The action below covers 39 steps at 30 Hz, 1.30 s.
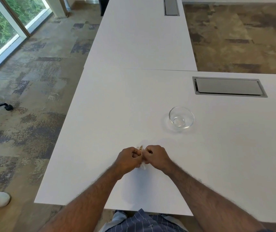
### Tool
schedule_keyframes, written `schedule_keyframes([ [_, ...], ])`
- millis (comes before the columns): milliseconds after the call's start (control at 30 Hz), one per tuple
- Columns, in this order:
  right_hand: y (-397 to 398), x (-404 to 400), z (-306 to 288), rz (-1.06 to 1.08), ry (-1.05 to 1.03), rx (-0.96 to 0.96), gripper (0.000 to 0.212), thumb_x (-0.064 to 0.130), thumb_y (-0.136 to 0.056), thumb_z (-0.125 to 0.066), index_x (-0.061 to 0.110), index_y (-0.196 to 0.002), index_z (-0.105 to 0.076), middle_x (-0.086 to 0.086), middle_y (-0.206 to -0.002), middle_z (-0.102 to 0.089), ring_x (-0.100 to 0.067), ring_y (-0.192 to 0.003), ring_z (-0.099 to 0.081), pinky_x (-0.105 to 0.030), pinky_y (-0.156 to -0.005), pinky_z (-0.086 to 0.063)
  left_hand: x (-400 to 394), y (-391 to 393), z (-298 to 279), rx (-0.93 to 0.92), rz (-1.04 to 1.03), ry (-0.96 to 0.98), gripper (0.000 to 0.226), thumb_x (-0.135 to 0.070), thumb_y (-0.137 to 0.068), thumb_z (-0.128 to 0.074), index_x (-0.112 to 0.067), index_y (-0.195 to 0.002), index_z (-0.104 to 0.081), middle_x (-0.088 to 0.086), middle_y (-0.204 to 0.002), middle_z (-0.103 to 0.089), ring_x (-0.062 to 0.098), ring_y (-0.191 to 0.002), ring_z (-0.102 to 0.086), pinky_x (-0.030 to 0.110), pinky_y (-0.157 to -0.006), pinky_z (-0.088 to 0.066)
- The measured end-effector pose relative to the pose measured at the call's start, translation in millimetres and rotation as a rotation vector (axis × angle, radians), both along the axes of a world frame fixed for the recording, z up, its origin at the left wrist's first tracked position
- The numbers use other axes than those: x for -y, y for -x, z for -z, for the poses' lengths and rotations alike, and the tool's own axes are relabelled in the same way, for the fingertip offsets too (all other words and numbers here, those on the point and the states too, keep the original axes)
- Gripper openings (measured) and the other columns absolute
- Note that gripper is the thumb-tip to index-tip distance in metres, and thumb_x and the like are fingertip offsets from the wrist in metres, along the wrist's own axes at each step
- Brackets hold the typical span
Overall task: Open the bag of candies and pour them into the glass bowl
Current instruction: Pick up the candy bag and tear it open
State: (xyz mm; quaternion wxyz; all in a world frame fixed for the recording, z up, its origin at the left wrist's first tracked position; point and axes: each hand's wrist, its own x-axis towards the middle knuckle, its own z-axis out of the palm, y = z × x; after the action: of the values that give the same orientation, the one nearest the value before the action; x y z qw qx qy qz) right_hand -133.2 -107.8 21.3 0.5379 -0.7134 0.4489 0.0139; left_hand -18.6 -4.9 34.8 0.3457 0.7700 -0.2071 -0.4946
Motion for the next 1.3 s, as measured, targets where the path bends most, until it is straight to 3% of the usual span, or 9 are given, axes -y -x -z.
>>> schedule_keyframes([
  [100,4.5,1.3,-0.2,0.082,-0.144,0.065,0.030,0.024,-0.089,-0.061,-0.004,-0.079,-0.066,-0.007,-0.072,-0.069,-0.017,-0.068,-0.065,-0.044,-0.080,-0.060,-1.3,1.0,-3.9,0.054,0.063,-0.047,0.043,-0.041,-0.063,-0.084,-0.012,-0.088,-0.066,0.000,-0.076,-0.071,0.012,-0.065,-0.067,0.029,-0.062,-0.057],
  [200,6.2,1.1,-0.8,0.120,-0.234,0.109,0.031,0.021,-0.089,-0.064,-0.009,-0.081,-0.066,-0.006,-0.074,-0.072,-0.015,-0.070,-0.072,-0.042,-0.087,-0.061,-1.6,2.8,-1.9,0.130,0.056,-0.053,0.013,-0.024,-0.075,-0.072,-0.012,-0.077,-0.068,0.006,-0.073,-0.074,0.012,-0.061,-0.068,0.040,-0.069,-0.061],
  [367,5.9,-0.2,-1.8,0.137,-0.273,0.105,0.029,0.022,-0.090,-0.064,-0.004,-0.080,-0.069,-0.003,-0.073,-0.075,-0.015,-0.072,-0.075,-0.037,-0.086,-0.062,-2.9,6.6,-2.3,0.148,0.005,-0.044,0.025,-0.033,-0.082,-0.069,-0.008,-0.077,-0.070,0.008,-0.072,-0.077,0.011,-0.058,-0.070,0.036,-0.070,-0.063],
  [500,6.8,-1.8,-1.8,0.154,-0.308,0.123,0.029,0.020,-0.092,-0.063,-0.007,-0.086,-0.070,-0.015,-0.088,-0.078,-0.023,-0.083,-0.077,-0.037,-0.087,-0.061,-2.8,5.5,-1.4,0.177,0.035,-0.055,0.015,-0.018,-0.084,-0.062,-0.009,-0.074,-0.069,0.009,-0.074,-0.074,0.015,-0.060,-0.067,0.033,-0.068,-0.062],
  [667,10.5,-4.5,-2.3,0.121,-0.292,0.106,0.049,0.037,-0.084,-0.074,-0.009,-0.092,-0.061,-0.014,-0.084,-0.075,-0.022,-0.074,-0.075,-0.037,-0.082,-0.062,-3.5,2.4,-2.0,0.053,0.024,-0.032,0.019,-0.016,-0.091,-0.059,-0.001,-0.086,-0.071,0.009,-0.078,-0.070,0.015,-0.067,-0.063,0.022,-0.061,-0.057],
  [833,16.8,-8.4,-1.9,0.040,-0.435,0.155,0.029,0.030,-0.087,-0.074,0.006,-0.085,-0.059,-0.010,-0.079,-0.068,-0.019,-0.073,-0.067,-0.033,-0.080,-0.061,-6.7,0.6,-1.5,-0.028,0.047,-0.028,0.017,-0.008,-0.093,-0.058,-0.007,-0.084,-0.072,0.006,-0.074,-0.069,0.011,-0.065,-0.063,0.020,-0.062,-0.055],
  [1000,14.6,-6.6,-3.2,-0.034,-0.277,0.078,0.021,0.019,-0.092,-0.067,0.007,-0.080,-0.056,-0.003,-0.068,-0.063,-0.019,-0.069,-0.070,-0.039,-0.083,-0.061,-10.0,-1.6,-0.4,-0.089,-0.011,-0.033,0.021,-0.007,-0.094,-0.059,-0.012,-0.077,-0.071,0.010,-0.074,-0.068,0.014,-0.066,-0.063,0.023,-0.063,-0.055],
  [1133,9.1,-9.0,-7.1,-0.137,-0.100,-0.019,0.015,0.014,-0.091,-0.057,0.012,-0.077,-0.052,-0.011,-0.079,-0.073,-0.028,-0.082,-0.076,-0.036,-0.075,-0.060,-8.1,4.1,-1.7,0.076,0.027,-0.082,0.017,-0.014,-0.089,-0.061,-0.012,-0.073,-0.068,0.007,-0.075,-0.072,0.014,-0.064,-0.065,0.030,-0.066,-0.058],
  [1300,2.7,-12.6,-10.2,-0.177,0.070,-0.094,0.014,0.015,-0.086,-0.056,0.006,-0.077,-0.056,-0.025,-0.093,-0.073,-0.037,-0.090,-0.071,-0.040,-0.069,-0.057,-2.1,11.8,-8.4,0.272,0.059,-0.113,0.012,-0.014,-0.080,-0.059,-0.013,-0.069,-0.065,0.002,-0.073,-0.070,0.017,-0.069,-0.063,0.031,-0.064,-0.054],
])
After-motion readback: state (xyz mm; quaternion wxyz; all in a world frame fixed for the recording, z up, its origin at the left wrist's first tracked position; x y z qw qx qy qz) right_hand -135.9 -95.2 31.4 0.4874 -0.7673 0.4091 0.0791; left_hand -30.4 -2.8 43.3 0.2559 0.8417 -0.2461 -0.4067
